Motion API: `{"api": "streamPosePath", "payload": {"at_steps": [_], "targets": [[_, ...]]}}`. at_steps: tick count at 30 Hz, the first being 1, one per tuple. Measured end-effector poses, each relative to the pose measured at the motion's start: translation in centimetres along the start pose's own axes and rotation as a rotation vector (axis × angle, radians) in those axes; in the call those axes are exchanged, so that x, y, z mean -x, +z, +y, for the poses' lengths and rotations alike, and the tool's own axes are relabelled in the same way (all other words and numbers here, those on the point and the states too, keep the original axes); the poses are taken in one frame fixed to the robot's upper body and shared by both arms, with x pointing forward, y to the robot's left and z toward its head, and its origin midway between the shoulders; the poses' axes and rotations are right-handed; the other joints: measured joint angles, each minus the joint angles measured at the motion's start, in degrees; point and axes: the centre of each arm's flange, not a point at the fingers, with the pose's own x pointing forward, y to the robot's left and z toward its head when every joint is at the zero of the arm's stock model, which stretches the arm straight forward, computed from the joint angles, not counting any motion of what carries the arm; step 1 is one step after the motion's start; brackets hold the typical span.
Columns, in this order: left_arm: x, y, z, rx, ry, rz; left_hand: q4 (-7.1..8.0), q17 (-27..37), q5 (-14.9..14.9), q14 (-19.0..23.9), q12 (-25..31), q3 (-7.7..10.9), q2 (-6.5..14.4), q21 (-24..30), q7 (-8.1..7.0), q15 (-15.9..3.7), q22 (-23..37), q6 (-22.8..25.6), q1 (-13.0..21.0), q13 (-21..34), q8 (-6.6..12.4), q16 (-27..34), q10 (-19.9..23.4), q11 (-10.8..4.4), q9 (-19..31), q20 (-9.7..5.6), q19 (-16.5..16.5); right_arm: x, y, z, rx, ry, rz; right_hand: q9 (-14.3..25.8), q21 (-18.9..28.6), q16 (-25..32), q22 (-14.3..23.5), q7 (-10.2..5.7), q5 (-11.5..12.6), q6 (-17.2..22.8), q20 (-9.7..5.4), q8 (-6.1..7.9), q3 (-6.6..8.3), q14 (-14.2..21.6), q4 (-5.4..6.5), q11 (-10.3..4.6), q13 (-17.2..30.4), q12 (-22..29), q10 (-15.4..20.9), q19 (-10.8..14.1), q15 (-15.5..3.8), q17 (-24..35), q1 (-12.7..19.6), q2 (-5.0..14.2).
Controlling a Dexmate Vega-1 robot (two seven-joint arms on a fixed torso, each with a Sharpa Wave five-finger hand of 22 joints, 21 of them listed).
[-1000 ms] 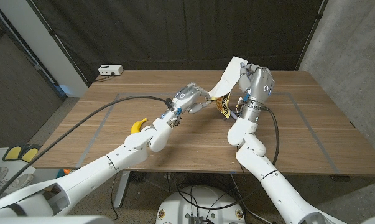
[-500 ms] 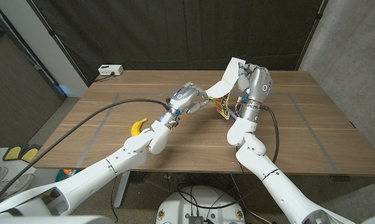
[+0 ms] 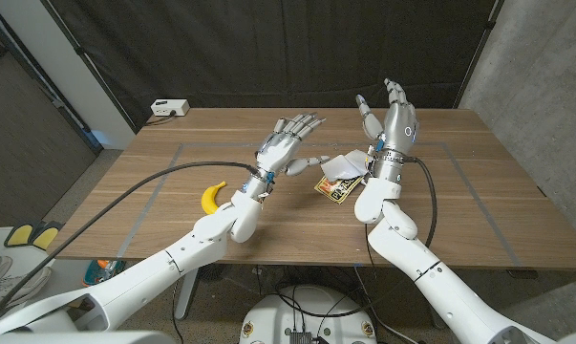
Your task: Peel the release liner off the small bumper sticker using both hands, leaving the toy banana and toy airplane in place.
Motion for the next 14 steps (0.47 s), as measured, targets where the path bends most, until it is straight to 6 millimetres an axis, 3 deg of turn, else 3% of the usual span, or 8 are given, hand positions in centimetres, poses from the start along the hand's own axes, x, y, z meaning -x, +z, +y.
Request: {"api": "streamPosePath", "payload": {"at_steps": [4,7,10,14], "targets": [[0.0,0.2,0.5,-0.017,0.029,0.008,0.07,-0.1,0.0,-0.5,0.1,-0.07,0.8,-0.7,0.16,0.52,0.0,-0.5,-0.8,-0.4,0.07,0.0,-0.2,0.19,0.0,0.29,-0.3,0.3,-0.1,-0.5,-0.021,-0.032,0.012,-0.3,-0.5,0.0,0.0,-0.30,0.1,0.8,0.09,0.49,0.80,0.0,0.91,0.61,-0.5,0.0,1.3,-0.3,0.00,-0.3,0.1,2.83],[0.0,0.2,0.9,-0.024,0.053,0.016,0.07,-0.2,0.0,-0.5,0.7,-0.07,1.6,-1.3,0.13,0.52,0.0,0.6,-1.6,-0.6,0.75,0.0,-0.2,0.20,0.0,0.52,-0.1,0.7,-0.2,-0.7,-0.044,-0.050,0.016,-0.3,-1.0,0.0,0.0,0.32,-0.2,2.1,0.08,0.90,2.30,0.0,-0.29,1.09,-1.1,0.0,2.4,-0.3,0.00,-1.0,1.9,4.57],[0.1,0.2,1.3,-0.017,0.083,0.033,0.07,-0.3,0.0,-0.5,0.7,-0.07,1.9,-1.5,-0.34,0.52,0.0,1.5,-1.9,-0.8,0.90,0.3,-0.2,0.19,0.0,0.52,-0.1,1.0,-0.2,-1.0,-0.067,-0.070,0.021,-0.3,-1.5,0.0,0.0,0.77,-0.3,3.6,0.08,1.33,3.33,0.1,-0.69,1.50,-1.3,0.0,3.4,-0.3,0.04,-1.6,2.6,5.26],[0.2,0.1,1.6,-0.006,0.110,0.060,0.07,-0.3,0.0,-0.5,0.7,-0.07,2.4,-1.8,-0.15,0.52,0.0,1.9,-1.3,-0.8,1.35,0.3,-0.2,0.19,0.0,0.52,-0.1,1.4,-0.1,-1.2,-0.094,-0.097,0.017,-0.3,-1.5,0.0,0.0,1.15,-0.6,4.0,0.08,1.55,3.39,0.7,-0.75,1.20,-1.4,0.0,3.7,-0.3,0.10,-1.6,2.7,5.39]]}}
